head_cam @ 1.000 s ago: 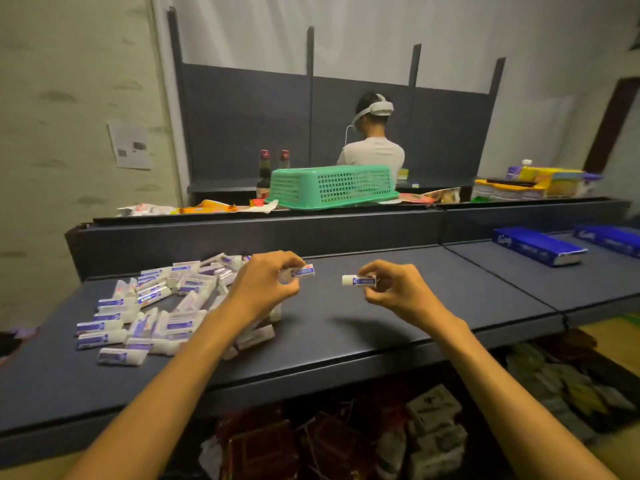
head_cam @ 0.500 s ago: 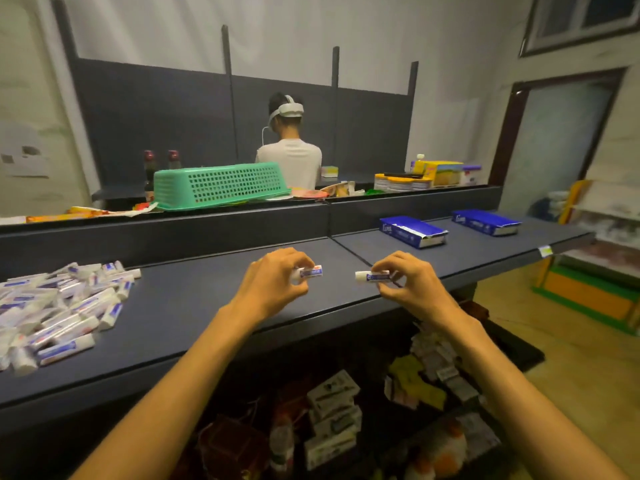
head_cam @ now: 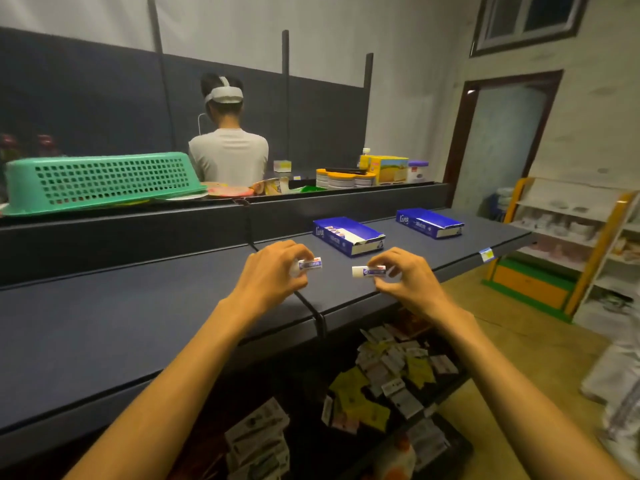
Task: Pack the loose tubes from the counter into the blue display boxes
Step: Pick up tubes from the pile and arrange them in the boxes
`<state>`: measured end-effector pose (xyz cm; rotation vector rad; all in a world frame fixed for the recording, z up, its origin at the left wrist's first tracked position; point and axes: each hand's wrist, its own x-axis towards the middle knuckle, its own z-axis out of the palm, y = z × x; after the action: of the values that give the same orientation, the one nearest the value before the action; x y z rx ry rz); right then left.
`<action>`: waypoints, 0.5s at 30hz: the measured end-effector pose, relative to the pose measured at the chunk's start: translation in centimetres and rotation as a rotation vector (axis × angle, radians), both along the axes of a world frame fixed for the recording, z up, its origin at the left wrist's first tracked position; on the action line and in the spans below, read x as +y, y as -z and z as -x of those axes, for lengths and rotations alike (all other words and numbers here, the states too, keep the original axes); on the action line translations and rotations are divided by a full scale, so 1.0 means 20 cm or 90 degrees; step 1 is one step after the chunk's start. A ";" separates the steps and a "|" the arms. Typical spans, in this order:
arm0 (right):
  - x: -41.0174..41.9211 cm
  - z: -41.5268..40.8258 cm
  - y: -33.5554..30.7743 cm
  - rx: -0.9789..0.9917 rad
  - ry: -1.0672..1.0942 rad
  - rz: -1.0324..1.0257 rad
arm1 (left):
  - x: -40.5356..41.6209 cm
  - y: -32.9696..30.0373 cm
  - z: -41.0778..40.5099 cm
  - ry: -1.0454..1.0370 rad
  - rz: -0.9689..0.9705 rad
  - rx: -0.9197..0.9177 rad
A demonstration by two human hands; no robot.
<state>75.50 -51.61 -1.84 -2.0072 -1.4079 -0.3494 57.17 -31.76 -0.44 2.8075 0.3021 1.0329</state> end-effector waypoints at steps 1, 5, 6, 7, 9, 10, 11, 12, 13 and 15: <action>0.01 -0.07 -0.01 -0.005 0.003 0.011 | 0.01 0.00 -0.07 -0.002 0.004 -0.003; 0.06 -0.34 -0.08 -0.020 0.003 0.011 | 0.08 -0.02 -0.32 -0.025 0.012 -0.014; 0.08 -0.40 -0.09 -0.018 0.001 0.010 | 0.09 -0.03 -0.37 -0.031 0.015 -0.018; 0.09 -0.45 -0.11 -0.014 -0.002 0.011 | 0.10 -0.03 -0.42 -0.036 0.017 -0.018; 0.12 -0.56 -0.13 -0.005 -0.014 0.018 | 0.10 -0.05 -0.52 -0.048 0.020 -0.007; 0.14 -0.61 -0.13 -0.003 -0.017 0.022 | 0.11 -0.05 -0.57 -0.054 0.020 -0.002; 0.15 -0.67 -0.14 0.000 -0.019 0.024 | 0.11 -0.06 -0.62 -0.058 0.020 0.002; 0.16 -0.72 -0.14 0.004 -0.023 0.025 | 0.12 -0.06 -0.66 -0.061 0.021 0.004; 0.18 -0.77 -0.14 0.007 -0.029 0.025 | 0.12 -0.06 -0.70 -0.065 0.022 0.007; 0.21 -0.88 -0.15 0.011 -0.049 0.020 | 0.13 -0.06 -0.79 -0.084 0.026 0.011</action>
<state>93.09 -47.42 1.11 -1.9702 -1.4849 -0.2767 72.88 -29.21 0.70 2.7924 0.5098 1.0164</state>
